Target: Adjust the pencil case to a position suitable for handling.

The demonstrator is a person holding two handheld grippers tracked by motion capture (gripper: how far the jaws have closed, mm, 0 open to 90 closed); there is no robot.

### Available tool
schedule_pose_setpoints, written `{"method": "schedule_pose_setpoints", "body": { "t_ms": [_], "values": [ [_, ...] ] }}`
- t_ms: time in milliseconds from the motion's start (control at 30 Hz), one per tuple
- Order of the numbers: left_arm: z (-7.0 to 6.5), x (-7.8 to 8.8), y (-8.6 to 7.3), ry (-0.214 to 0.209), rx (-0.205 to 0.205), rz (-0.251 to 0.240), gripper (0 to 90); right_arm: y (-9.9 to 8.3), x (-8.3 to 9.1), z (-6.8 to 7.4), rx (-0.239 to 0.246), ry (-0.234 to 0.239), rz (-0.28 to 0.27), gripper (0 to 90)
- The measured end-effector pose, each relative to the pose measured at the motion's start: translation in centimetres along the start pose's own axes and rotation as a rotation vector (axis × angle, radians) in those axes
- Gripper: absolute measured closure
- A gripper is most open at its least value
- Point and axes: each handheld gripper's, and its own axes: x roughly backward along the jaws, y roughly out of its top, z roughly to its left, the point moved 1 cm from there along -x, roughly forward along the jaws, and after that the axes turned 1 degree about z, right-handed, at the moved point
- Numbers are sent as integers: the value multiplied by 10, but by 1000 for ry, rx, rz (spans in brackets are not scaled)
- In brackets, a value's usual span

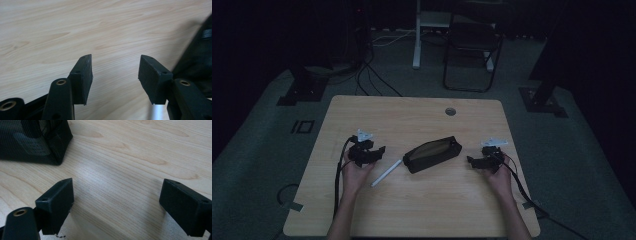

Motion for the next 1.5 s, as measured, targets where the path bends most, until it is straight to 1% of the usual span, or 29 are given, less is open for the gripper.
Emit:
{"method": "schedule_pose_setpoints", "body": {
  "t_ms": [33,100,167,200,267,367,467,567,700,833,900,933,1000,1033,1067,1133,1267,1300,1500],
  "values": [
    [-7,1,3,-4,-11,1,454,0,0,0,0,0,0,123],
    [-14,3,4,-32,-22,0,455,0,0,0,0,0,0,123],
    [-14,3,4,-32,-22,0,455,0,0,0,0,0,0,123],
    [-25,6,8,-57,-39,-19,455,0,0,0,0,0,0,123],
    [-33,5,11,-67,-51,-19,455,0,0,0,0,0,0,123],
    [-43,2,13,-97,-64,-22,457,0,0,0,-1,-1,0,124],
    [-55,-1,17,-119,-86,-23,457,0,0,1,-12,-12,-1,125],
    [-65,-4,21,-133,-109,-23,456,-1,0,1,-13,-13,-1,125],
    [-76,-8,26,-147,-130,-24,456,-1,0,1,-13,-13,-1,125],
    [-86,-15,30,-142,-160,-13,457,-1,0,2,-13,-13,-1,126],
    [-88,-22,30,-142,-173,9,464,-1,0,2,-13,-13,-1,126],
    [-88,-22,30,-142,-173,9,472,-1,0,2,-13,-13,-1,126],
    [-91,-31,28,-138,-183,40,499,-1,0,2,-13,-13,-1,126],
    [-91,-31,28,-138,-183,40,514,-1,0,2,-13,-13,-1,126],
    [-91,-35,26,-138,-185,59,527,-1,0,2,-13,-13,-1,126],
    [-91,-37,24,-144,-189,66,552,-1,0,2,-13,-13,-1,126],
    [-91,-36,21,-147,-214,85,624,-1,0,2,-13,-13,-1,126],
    [-90,-36,20,-157,-212,86,641,-1,0,2,-13,-13,-1,126],
    [-87,-32,16,-178,-223,83,681,0,0,2,-16,-16,-1,126]
  ]
}}
